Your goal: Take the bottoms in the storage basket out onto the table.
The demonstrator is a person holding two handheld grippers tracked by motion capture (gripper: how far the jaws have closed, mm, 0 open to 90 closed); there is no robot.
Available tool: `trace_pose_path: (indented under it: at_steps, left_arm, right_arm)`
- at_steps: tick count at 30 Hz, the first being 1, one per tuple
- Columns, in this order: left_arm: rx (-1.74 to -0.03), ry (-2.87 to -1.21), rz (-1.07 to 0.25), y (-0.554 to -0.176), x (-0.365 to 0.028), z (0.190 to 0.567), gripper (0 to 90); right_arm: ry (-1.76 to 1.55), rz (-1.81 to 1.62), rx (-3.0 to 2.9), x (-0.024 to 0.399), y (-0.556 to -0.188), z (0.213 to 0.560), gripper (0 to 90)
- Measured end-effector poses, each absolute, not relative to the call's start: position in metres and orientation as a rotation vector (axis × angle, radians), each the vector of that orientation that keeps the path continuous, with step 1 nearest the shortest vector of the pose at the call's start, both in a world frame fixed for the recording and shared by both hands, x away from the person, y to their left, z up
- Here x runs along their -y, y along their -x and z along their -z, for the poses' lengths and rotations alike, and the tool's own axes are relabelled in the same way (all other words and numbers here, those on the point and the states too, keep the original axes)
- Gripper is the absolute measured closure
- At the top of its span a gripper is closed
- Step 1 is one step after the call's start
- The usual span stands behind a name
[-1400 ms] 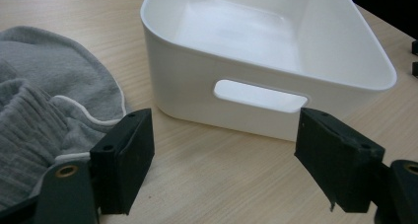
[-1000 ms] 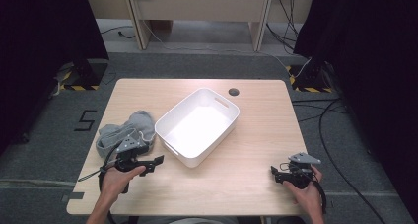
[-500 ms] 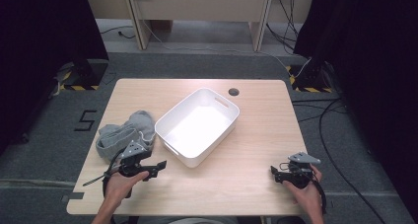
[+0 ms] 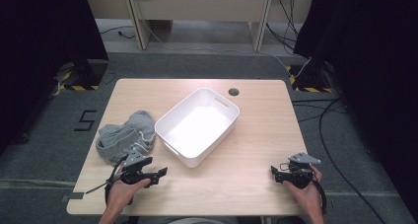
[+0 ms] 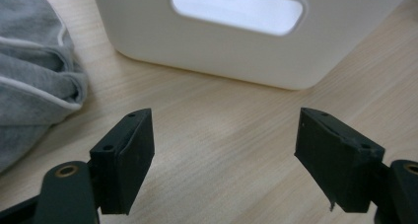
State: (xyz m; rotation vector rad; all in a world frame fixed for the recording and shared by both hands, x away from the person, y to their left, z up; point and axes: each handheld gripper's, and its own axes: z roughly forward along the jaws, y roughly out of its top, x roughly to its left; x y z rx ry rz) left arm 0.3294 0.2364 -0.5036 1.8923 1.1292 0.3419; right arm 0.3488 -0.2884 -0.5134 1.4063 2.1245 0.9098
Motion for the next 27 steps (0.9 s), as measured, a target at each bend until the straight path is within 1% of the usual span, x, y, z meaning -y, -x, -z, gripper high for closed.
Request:
trace_pose_path:
  at_steps: [10,19,27]
  left_arm:
    - [-1.136,-1.895,-0.346,-0.325,-0.234,0.509,22.1]
    - [-1.149,-1.896,-0.385,-0.318,-0.234,0.514,22.0]
    - [-1.139,-1.907,-0.426,-0.309,-0.225,0.519,21.9]
  right_arm:
    - [-1.425,-0.945,-2.088,0.292,-0.348,0.512,23.4]
    - [-1.401,-0.959,-2.077,0.286,-0.355,0.501,24.3]
    - [-1.327,-0.988,-2.087,0.270,-0.372,0.484,24.3]
